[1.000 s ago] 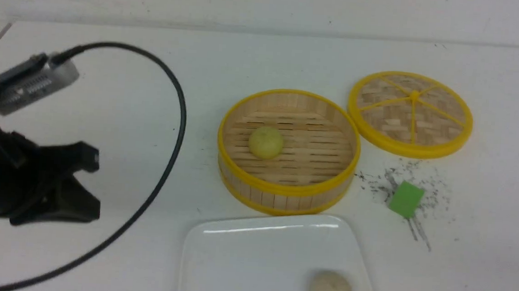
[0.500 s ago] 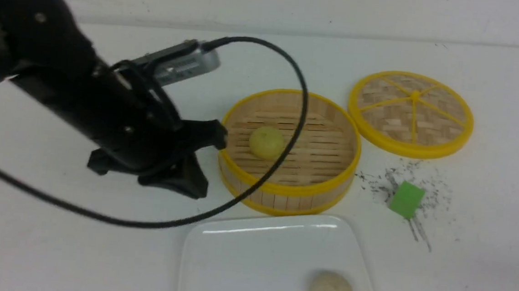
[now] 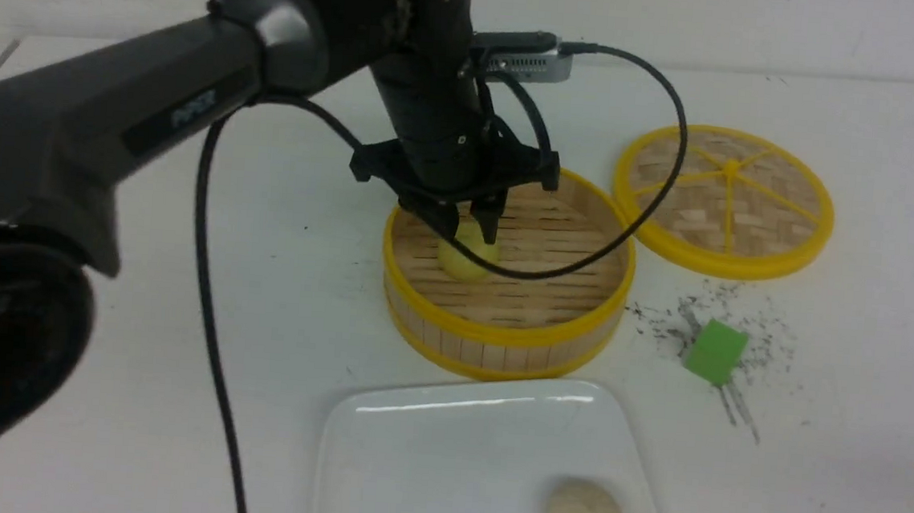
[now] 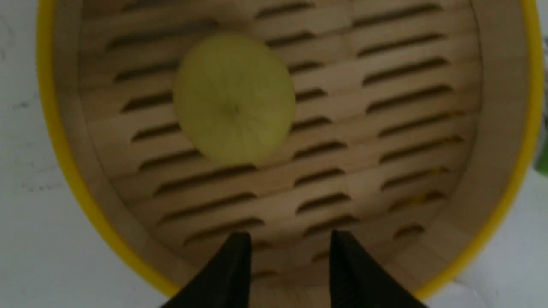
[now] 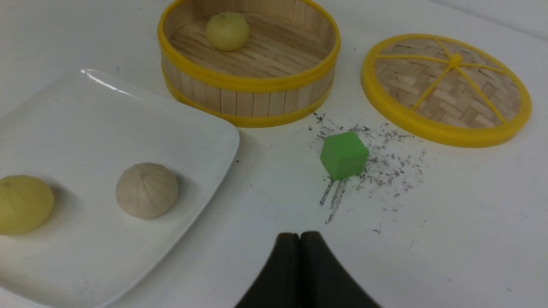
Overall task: Put the steamed buns into the plate on the white tablecloth.
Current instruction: 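Reach into the bamboo steamer and grasp a bun with the left gripper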
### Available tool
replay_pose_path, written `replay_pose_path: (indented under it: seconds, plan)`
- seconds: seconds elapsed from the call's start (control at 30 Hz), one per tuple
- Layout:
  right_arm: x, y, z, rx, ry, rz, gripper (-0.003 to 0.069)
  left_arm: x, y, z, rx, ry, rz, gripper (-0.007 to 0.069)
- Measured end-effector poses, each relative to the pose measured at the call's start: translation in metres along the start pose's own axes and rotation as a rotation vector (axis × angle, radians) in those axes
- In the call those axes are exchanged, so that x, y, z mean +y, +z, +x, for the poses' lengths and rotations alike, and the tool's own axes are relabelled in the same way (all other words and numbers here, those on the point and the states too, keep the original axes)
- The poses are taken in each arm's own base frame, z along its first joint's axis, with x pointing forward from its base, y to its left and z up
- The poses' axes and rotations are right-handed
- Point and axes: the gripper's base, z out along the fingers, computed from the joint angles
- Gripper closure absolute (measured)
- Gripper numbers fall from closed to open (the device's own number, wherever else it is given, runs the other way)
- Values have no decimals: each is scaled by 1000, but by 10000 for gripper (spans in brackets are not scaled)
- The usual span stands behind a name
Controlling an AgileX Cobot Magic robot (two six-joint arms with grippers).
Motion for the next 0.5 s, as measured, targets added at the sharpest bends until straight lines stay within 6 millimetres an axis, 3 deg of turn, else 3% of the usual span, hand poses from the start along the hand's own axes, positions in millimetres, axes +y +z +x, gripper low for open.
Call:
replay_pose_path:
  seconds: [0.1, 0.23, 0.47, 0.5]
  plan:
    - [0, 0, 1, 6, -2, 3, 652, -1, 13, -12, 0, 3, -28, 233]
    - [-1, 0, 1, 11, -5, 8, 648, 3, 33, -21, -26, 35, -98, 213]
    - [-1, 0, 1, 12, -7, 11, 643, 9, 61, -20, 8, 47, -148, 234]
    - [-1, 0, 1, 12, -7, 11, 641, 9, 66, -19, 14, 35, -149, 284]
